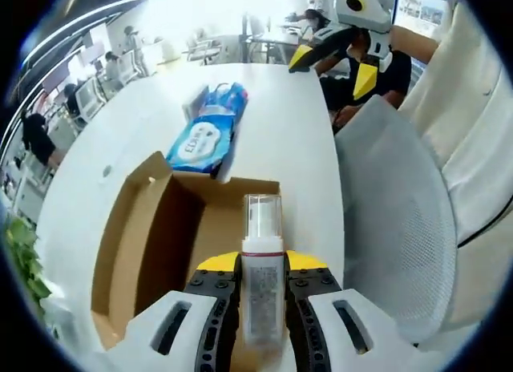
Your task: Operate the shoe box by opening the lid, removing the specified soft item, and placing it in the target area until the item is outside and the box remains undamaged.
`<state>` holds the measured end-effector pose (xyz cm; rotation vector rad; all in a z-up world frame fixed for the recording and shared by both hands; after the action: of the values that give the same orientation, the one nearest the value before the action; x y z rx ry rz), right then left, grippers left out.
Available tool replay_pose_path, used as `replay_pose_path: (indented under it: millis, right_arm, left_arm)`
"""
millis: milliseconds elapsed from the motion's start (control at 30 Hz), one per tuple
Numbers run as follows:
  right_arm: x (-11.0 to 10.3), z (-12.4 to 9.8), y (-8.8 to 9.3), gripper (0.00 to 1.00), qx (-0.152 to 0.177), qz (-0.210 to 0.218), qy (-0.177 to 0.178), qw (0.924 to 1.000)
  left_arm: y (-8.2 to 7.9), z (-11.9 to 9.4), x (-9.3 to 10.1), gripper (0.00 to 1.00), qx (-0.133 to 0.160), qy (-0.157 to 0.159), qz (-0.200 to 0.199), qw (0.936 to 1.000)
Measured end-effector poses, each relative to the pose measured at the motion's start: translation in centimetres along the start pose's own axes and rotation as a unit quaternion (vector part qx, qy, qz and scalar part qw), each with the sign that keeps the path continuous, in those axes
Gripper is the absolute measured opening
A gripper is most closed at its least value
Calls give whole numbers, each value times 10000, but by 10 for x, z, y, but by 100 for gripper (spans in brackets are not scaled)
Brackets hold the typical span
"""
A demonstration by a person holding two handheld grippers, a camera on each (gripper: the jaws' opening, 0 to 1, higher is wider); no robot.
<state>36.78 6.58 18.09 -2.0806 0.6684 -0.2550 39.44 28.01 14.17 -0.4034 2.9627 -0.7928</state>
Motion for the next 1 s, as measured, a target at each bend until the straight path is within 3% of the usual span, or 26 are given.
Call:
replay_pose_path:
  millis: [500,1000]
  right_arm:
    - [-6,9,-10,40,71,-306,-233,9992]
    - [-19,21,-16,32,71,-774,-606,9951]
  left_arm:
    - [-35,6,11,18,293,251,415,9984]
    - [-54,8,31,18,445,612,794,9940]
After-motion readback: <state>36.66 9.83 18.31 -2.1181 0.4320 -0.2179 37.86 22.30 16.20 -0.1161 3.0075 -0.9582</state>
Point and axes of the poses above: the point that each gripper's makers call its tool centre point, and the gripper's own axes: z roughly forward along the fingers, x roughly to its right, y roughly out of its underside, the point moved 5 cm from there along -z, roughly backward along the fingers, and after that the axes turned 5 degrees about -x, right-handed, at the moved point
